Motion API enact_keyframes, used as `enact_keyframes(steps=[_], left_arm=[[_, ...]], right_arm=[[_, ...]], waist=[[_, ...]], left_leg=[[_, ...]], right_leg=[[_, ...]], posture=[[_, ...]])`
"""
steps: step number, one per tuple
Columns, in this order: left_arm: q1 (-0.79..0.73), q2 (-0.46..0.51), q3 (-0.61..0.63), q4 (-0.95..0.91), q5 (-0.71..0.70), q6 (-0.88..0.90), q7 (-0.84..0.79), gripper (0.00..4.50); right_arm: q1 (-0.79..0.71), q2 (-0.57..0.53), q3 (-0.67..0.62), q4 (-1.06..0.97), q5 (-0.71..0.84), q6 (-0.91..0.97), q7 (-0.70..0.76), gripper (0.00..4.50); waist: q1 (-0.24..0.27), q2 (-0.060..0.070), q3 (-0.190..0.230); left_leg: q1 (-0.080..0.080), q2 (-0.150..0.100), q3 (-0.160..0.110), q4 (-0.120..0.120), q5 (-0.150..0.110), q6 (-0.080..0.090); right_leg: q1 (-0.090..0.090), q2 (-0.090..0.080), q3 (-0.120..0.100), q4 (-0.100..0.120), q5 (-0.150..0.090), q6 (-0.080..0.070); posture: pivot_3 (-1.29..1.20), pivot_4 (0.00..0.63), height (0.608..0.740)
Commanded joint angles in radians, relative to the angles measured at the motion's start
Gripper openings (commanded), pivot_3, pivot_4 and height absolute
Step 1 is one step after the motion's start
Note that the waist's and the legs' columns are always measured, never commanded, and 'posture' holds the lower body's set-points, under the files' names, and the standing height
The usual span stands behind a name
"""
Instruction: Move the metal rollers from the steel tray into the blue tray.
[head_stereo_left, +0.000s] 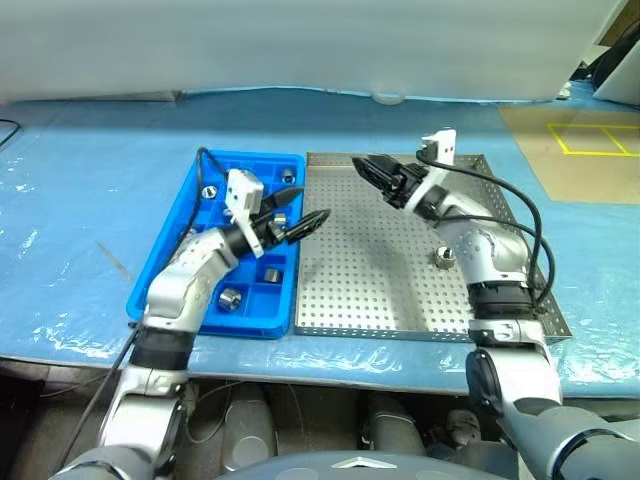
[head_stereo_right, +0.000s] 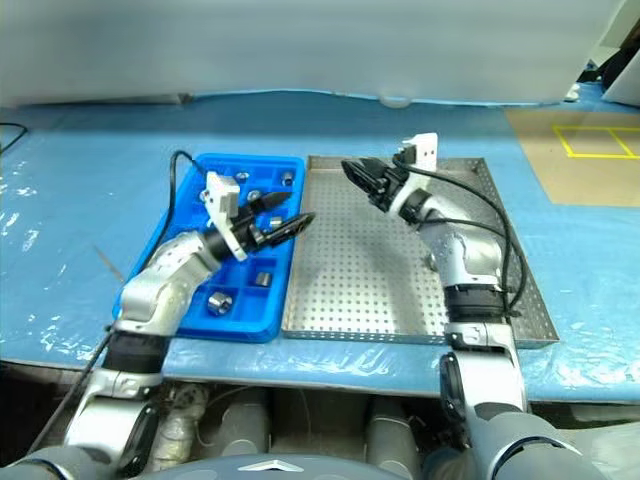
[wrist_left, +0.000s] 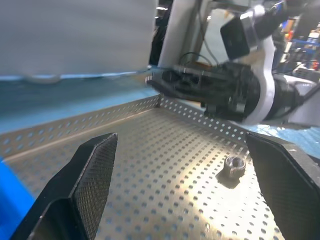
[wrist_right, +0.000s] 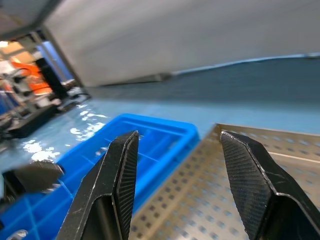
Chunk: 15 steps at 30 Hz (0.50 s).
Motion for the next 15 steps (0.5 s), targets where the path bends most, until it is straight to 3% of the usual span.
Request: enact_keyframes(steps=[1,7,15], left_arm=[[-0.067,-0.031,-0.037,0.079,0.025,-0.060,-0.066,4.30],[-0.142,-0.081,-0.073,0.210,0.045,-0.103,-0.161,4.30],[-0.178,-0.109,-0.054,0.280,0.052,-0.130,-0.194,4.30]], right_arm=[[0.046,-0.052,-0.034,-0.114,-0.017,0.019,-0.051,2.72],[0.204,-0.127,-0.056,-0.241,-0.056,0.116,-0.158,2.72],[0.316,-0.187,0.002,-0.312,-0.076,0.281,-0.175,2.72]], waist=[[-0.012,0.000,0.000],[-0.052,0.000,0.000],[-0.089,0.000,0.000]], left_leg=[[0.000,0.000,0.000,0.000,0.000,0.000],[0.001,0.000,0.001,0.000,0.000,0.001],[0.002,0.000,0.003,0.002,-0.003,0.005]], right_leg=[[0.000,0.000,0.001,0.000,0.000,0.000],[0.000,0.000,0.002,-0.001,0.000,0.000],[0.000,0.000,0.004,-0.001,0.000,0.001]], posture=[[-0.19,0.150,0.740],[-0.30,0.150,0.740],[-0.32,0.150,0.740]])
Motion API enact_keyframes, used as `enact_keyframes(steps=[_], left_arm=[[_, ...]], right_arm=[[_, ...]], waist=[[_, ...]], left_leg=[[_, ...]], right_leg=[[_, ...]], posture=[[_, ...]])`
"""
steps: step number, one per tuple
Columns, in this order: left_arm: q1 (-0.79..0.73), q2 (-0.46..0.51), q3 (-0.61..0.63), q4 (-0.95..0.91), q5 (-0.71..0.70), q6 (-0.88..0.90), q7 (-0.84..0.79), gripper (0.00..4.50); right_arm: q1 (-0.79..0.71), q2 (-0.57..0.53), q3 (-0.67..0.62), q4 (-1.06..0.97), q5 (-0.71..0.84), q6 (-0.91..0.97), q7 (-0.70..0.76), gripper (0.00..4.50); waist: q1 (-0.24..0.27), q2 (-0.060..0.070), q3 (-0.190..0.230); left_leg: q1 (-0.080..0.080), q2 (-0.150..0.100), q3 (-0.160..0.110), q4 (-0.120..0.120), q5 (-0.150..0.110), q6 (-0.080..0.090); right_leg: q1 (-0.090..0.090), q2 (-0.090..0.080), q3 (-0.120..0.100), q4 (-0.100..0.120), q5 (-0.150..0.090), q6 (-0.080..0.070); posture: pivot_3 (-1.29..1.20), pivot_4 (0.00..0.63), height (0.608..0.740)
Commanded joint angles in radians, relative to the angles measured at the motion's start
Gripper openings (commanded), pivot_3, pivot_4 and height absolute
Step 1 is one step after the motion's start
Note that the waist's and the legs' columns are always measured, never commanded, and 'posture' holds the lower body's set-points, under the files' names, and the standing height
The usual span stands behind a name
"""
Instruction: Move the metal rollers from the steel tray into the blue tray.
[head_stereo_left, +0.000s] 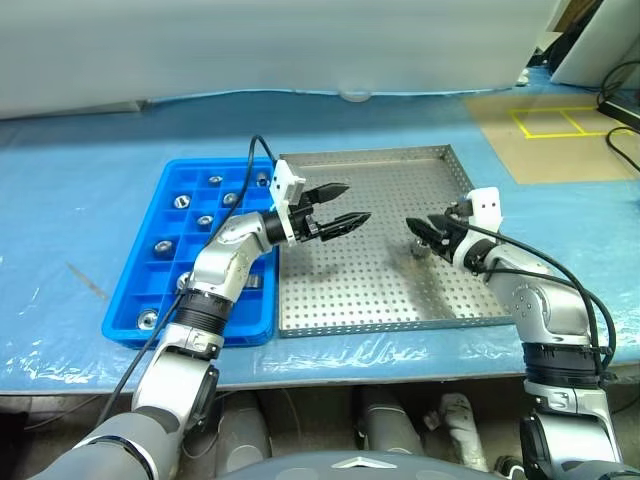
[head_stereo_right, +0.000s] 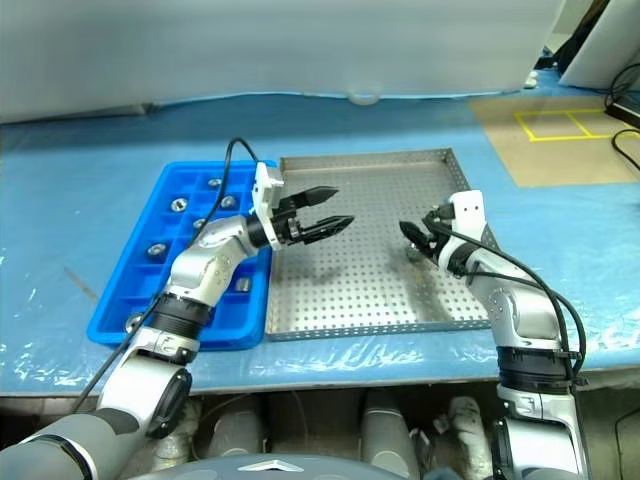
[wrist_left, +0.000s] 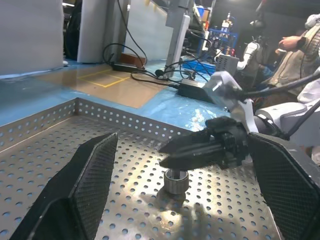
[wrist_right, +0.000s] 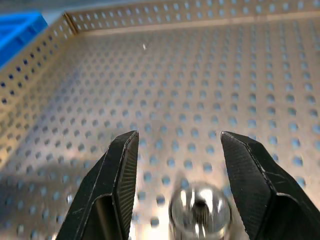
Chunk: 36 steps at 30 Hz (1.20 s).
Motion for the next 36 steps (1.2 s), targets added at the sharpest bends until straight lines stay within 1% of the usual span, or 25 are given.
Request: enact_keyframes(steps=[1,4,6,9,11,12,14,15,18,21,24,26,29,33,36], left_arm=[[-0.016,-0.013,0.017,-0.001,-0.003,-0.024,-0.009,4.30],[0.002,-0.016,0.015,-0.014,0.005,-0.033,-0.005,4.30],[0.008,-0.020,0.021,-0.023,0.000,-0.028,0.004,4.30],[0.023,-0.007,0.031,-0.044,0.002,-0.025,0.014,4.33],[0.030,0.002,0.040,-0.056,0.000,-0.022,0.020,4.33],[0.031,0.006,0.045,-0.062,-0.002,-0.021,0.026,4.33],[0.034,0.010,0.050,-0.070,-0.004,-0.019,0.034,4.33],[0.038,0.013,0.064,-0.089,-0.014,-0.014,0.048,4.33],[0.053,0.021,0.096,-0.146,-0.039,0.008,0.081,4.33],[0.109,0.055,0.122,-0.251,-0.062,0.060,0.120,4.33],[0.183,0.098,0.139,-0.338,-0.061,0.089,0.158,4.33],[0.234,0.124,0.156,-0.395,-0.068,0.108,0.183,4.33],[0.356,0.166,0.193,-0.523,-0.067,0.132,0.241,4.33],[0.470,0.195,0.230,-0.635,-0.076,0.151,0.305,4.33],[0.557,0.198,0.262,-0.715,-0.086,0.161,0.358,4.33]], right_arm=[[-0.004,-0.031,0.054,-0.021,-0.042,0.030,-0.005,2.72],[0.003,-0.067,0.152,0.055,-0.153,-0.011,-0.013,2.72],[0.000,-0.080,0.180,0.079,-0.185,-0.034,-0.004,2.72],[-0.015,-0.084,0.200,0.103,-0.211,-0.062,0.015,2.10],[-0.023,-0.084,0.212,0.111,-0.225,-0.076,0.031,1.45],[-0.031,-0.079,0.212,0.114,-0.228,-0.085,0.036,1.29],[-0.039,-0.071,0.207,0.119,-0.232,-0.096,0.043,1.29],[-0.074,-0.036,0.174,0.108,-0.186,-0.133,0.063,1.29],[-0.162,0.049,0.104,0.096,-0.090,-0.208,0.112,1.29],[-0.281,0.121,0.063,0.134,0.009,-0.224,0.184,1.29],[-0.356,0.154,0.090,0.198,0.028,-0.239,0.250,1.29],[-0.393,0.174,0.120,0.251,0.012,-0.265,0.282,1.29],[-0.458,0.222,0.185,0.382,-0.033,-0.326,0.345,1.29],[-0.504,0.265,0.238,0.476,-0.063,-0.376,0.423,1.29],[-0.538,0.294,0.277,0.534,-0.079,-0.403,0.494,1.29]], waist=[[-0.005,0.000,0.000],[-0.005,0.000,0.000],[-0.004,-0.001,-0.001],[-0.003,-0.001,0.000],[-0.003,-0.002,0.000],[-0.004,-0.002,0.000],[-0.003,-0.002,0.000],[-0.002,-0.002,0.000],[-0.009,-0.002,0.001],[-0.006,-0.002,0.001],[0.016,-0.002,0.001],[0.038,-0.002,0.001],[0.065,-0.002,0.001],[0.102,-0.002,0.003],[0.126,-0.002,0.003]], left_leg=[[0.000,0.000,0.000,0.000,0.000,0.000],[-0.001,0.000,0.000,0.003,-0.001,0.001],[0.000,0.000,0.000,0.004,-0.001,0.002],[-0.001,0.000,0.000,0.005,-0.002,0.004],[-0.001,0.000,0.000,0.006,-0.003,0.004],[-0.001,0.000,0.000,0.006,-0.003,0.004],[-0.001,0.000,0.000,0.006,-0.003,0.004],[-0.001,0.000,0.000,0.006,-0.003,0.004],[-0.002,0.001,0.000,0.007,-0.003,0.005],[-0.005,0.001,0.000,0.007,-0.003,0.005],[-0.004,0.001,0.000,0.005,-0.003,0.005],[-0.003,0.002,-0.001,0.003,-0.003,0.005],[-0.004,0.002,-0.001,0.002,-0.003,0.005],[-0.006,0.002,-0.002,0.000,-0.003,0.004],[-0.006,0.003,-0.003,-0.001,-0.002,0.003]], right_leg=[[0.000,0.000,0.000,0.000,0.000,0.000],[0.001,0.000,0.000,0.000,0.000,0.001],[0.003,0.000,0.000,-0.001,0.000,0.001],[0.002,-0.001,0.000,-0.001,0.000,0.001],[0.003,-0.001,0.000,-0.001,0.000,0.001],[0.003,-0.001,0.000,-0.001,0.000,0.001],[0.003,-0.001,0.000,-0.001,0.000,0.001],[0.003,-0.001,0.000,-0.001,0.000,0.001],[0.000,0.000,0.000,0.000,0.000,0.001],[-0.003,0.000,0.000,0.002,0.001,-0.001],[-0.001,0.000,-0.002,0.000,0.001,-0.001],[0.000,-0.001,-0.004,0.000,0.000,-0.002],[-0.001,-0.001,-0.005,-0.001,-0.001,-0.003],[-0.002,-0.001,-0.007,-0.001,-0.001,-0.003],[-0.002,-0.001,-0.008,0.000,-0.001,-0.003]], posture=[[-0.32,0.150,0.740],[-0.30,0.150,0.740],[-0.29,0.150,0.740],[-0.26,0.150,0.740],[-0.25,0.150,0.740],[-0.24,0.150,0.740],[-0.24,0.150,0.740],[-0.18,0.150,0.740],[-0.11,0.150,0.740],[-0.04,0.150,0.740],[0.05,0.150,0.740],[0.12,0.150,0.740],[0.23,0.150,0.740],[0.34,0.150,0.740],[0.40,0.150,0.740]])
